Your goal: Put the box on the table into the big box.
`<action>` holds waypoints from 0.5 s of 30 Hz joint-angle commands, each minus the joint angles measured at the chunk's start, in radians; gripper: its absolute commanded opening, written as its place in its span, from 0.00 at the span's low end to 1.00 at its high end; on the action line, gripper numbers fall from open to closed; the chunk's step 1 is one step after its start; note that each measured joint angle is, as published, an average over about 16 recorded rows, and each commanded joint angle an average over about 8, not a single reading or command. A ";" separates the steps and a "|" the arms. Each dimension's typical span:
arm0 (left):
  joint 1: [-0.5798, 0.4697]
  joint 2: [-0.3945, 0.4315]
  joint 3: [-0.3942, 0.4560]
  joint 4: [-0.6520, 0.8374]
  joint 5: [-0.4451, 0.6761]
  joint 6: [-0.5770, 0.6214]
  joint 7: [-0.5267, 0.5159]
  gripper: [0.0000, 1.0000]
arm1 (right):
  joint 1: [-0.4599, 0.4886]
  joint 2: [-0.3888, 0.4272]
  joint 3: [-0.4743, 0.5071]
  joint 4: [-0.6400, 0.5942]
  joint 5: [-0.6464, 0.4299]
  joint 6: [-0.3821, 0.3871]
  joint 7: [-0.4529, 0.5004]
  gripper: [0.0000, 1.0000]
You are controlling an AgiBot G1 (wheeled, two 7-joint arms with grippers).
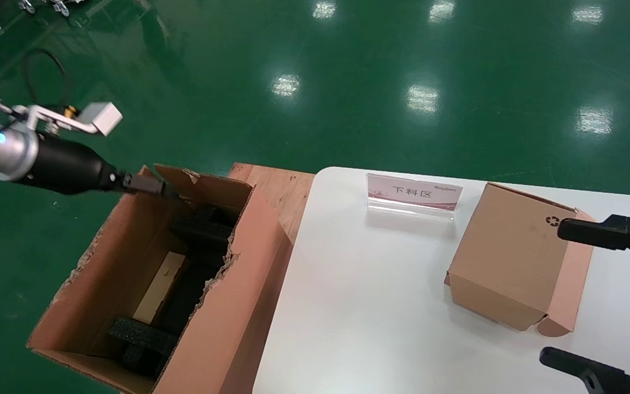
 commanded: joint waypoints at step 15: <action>0.034 -0.145 -0.179 0.007 -0.385 0.105 0.216 1.00 | 0.000 0.000 0.000 0.000 0.000 0.000 0.000 1.00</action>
